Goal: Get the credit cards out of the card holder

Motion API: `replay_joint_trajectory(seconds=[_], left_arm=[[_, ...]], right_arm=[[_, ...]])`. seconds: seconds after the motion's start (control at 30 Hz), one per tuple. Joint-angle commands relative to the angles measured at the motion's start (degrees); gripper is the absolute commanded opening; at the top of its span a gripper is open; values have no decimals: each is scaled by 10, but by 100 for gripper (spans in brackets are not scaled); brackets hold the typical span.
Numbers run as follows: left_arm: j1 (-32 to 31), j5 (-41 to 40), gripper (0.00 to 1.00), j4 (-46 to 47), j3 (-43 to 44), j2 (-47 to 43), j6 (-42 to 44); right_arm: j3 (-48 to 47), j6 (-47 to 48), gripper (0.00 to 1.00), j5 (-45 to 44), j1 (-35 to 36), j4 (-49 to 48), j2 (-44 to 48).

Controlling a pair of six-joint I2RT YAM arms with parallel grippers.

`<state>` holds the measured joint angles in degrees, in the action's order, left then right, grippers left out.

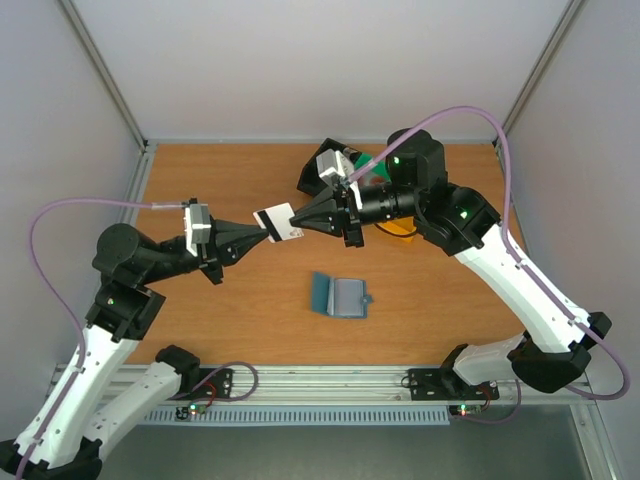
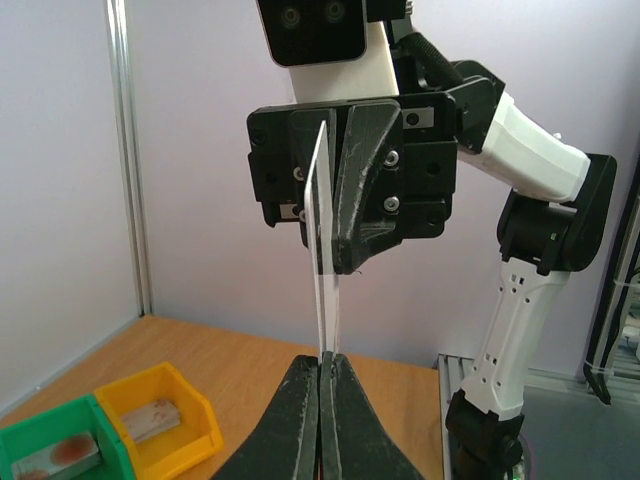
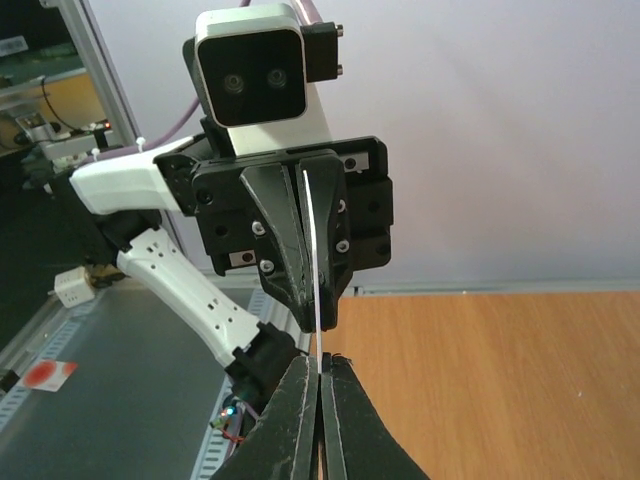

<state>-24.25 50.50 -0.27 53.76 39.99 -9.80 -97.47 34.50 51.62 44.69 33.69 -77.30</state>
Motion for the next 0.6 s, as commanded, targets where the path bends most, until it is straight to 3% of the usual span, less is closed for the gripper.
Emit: replay_joint_trajectory(seconds=[0.0, 0.1, 0.13, 0.2, 0.27, 0.37, 0.43, 0.53, 0.57], left_arm=[[-2, -12, 0, -4, -17, -9, 4], [-2, -13, 2, -3, -23, -13, -1], [-2, -19, 12, -3, -27, -15, -3], [-2, -38, 48, -5, -33, -23, -7], [-2, -67, 65, -17, -37, -31, -6], [-2, -157, 81, -61, -50, -54, -1], [-2, -233, 86, -109, -68, -70, -2], [0, -356, 91, -160, -104, -88, -17], [2, -390, 93, -172, -116, -93, -23]], right_arm=[[-22, 17, 1, -7, 4, 36, -2], [-23, 16, 1, -13, 4, 41, -3], [-22, 15, 1, -19, 3, 40, -2], [-21, 13, 1, -35, 0, 40, 0], [-21, 12, 1, -58, -8, 49, 2], [-25, 17, 1, -132, -29, 78, 5], [-35, 43, 1, -244, -34, 111, 2], [-52, 105, 1, -490, -36, 149, -28], [-57, 147, 1, -614, -40, 157, -47]])
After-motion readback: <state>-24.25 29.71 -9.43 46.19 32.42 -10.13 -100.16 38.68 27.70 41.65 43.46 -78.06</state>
